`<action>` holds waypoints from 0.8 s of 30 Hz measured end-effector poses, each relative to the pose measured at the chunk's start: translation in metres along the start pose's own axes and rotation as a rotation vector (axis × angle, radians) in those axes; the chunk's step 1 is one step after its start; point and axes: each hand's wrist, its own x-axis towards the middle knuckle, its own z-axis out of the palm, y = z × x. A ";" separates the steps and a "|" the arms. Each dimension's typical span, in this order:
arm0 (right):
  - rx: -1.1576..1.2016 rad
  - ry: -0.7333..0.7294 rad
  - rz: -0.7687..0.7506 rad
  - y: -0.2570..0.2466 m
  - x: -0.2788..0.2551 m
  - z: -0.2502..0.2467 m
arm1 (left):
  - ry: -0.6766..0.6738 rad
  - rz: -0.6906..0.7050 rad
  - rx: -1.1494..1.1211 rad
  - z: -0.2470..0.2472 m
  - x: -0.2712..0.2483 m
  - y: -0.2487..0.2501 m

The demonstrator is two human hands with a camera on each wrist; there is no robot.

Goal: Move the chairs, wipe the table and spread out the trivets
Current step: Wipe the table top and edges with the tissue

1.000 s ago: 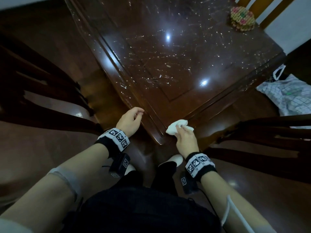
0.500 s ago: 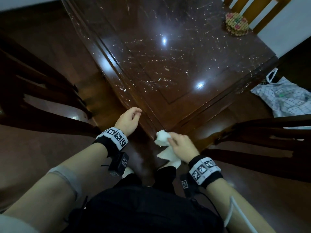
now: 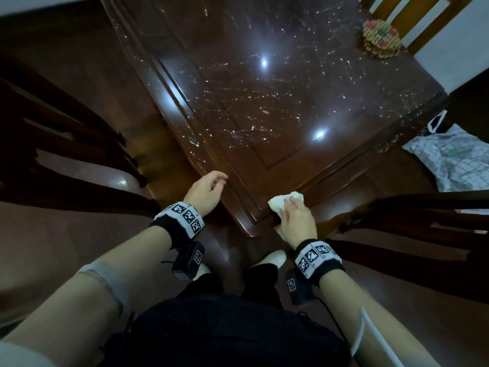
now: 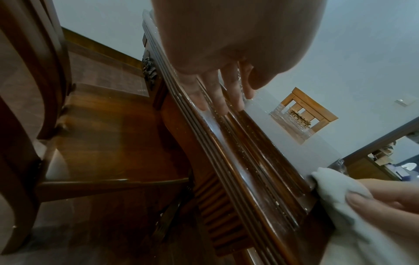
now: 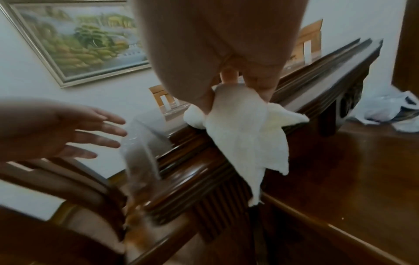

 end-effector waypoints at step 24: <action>0.320 0.249 0.079 0.024 -0.011 -0.061 | -0.111 0.063 -0.048 -0.002 0.029 0.018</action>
